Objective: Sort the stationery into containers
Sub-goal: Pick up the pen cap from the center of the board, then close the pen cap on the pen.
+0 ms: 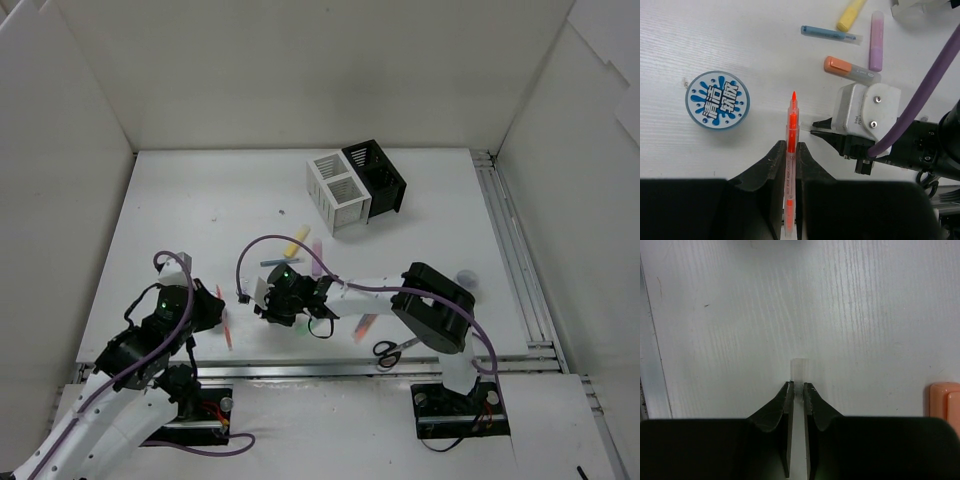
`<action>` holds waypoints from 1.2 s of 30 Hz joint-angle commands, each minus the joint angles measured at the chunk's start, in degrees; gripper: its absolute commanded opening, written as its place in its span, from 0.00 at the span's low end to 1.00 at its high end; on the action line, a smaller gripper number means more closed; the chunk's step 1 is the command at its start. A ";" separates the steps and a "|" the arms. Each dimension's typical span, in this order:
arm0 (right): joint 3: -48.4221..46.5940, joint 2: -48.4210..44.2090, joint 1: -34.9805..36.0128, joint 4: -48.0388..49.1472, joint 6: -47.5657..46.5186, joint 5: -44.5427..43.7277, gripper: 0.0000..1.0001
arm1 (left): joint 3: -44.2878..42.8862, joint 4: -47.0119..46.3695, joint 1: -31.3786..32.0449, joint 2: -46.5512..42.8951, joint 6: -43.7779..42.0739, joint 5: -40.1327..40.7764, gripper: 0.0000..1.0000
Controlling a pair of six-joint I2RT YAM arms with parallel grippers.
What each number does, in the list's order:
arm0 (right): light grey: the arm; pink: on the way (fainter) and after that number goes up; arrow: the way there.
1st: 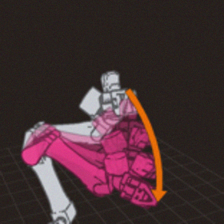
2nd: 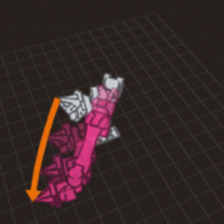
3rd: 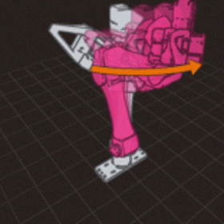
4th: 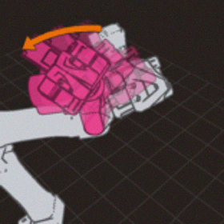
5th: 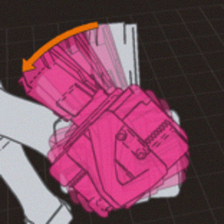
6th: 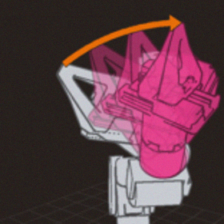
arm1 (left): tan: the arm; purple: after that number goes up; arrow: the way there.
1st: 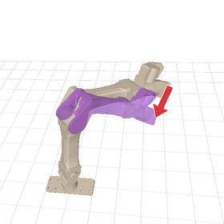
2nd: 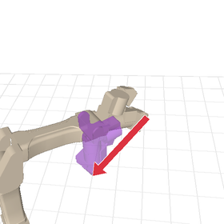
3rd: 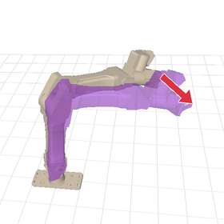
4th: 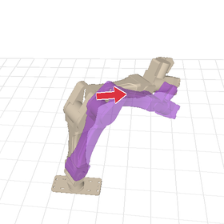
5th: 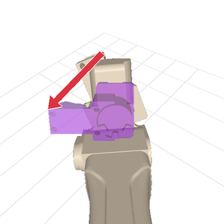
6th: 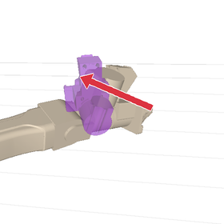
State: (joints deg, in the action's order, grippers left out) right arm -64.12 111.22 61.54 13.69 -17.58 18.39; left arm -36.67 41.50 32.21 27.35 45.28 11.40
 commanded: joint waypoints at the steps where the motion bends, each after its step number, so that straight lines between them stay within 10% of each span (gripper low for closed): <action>1: -0.83 -2.31 -0.10 -1.91 -2.36 0.68 0.00 | -2.09 -5.54 0.31 1.74 -2.82 -2.69 0.00; 13: -0.22 -17.33 -8.79 -7.44 -14.12 5.68 0.00 | -1.04 -14.84 0.31 3.41 -10.11 -15.07 0.00; 20: -14.36 -22.01 -20.23 -34.76 -36.88 15.86 0.00 | -2.17 -26.55 0.31 11.57 -19.87 -37.73 0.00; 30: -34.39 -15.44 -19.44 -80.07 -73.54 13.43 0.00 | -12.81 -25.94 0.31 28.79 -25.23 -46.55 0.00; 36: -36.00 -14.89 -16.81 -81.91 -78.22 7.80 0.00 | -14.92 -25.94 0.31 31.97 -26.20 -50.86 0.00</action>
State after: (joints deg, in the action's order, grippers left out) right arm -99.44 96.47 43.77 -61.28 -89.69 29.52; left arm -48.40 18.72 32.25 58.54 21.12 -35.05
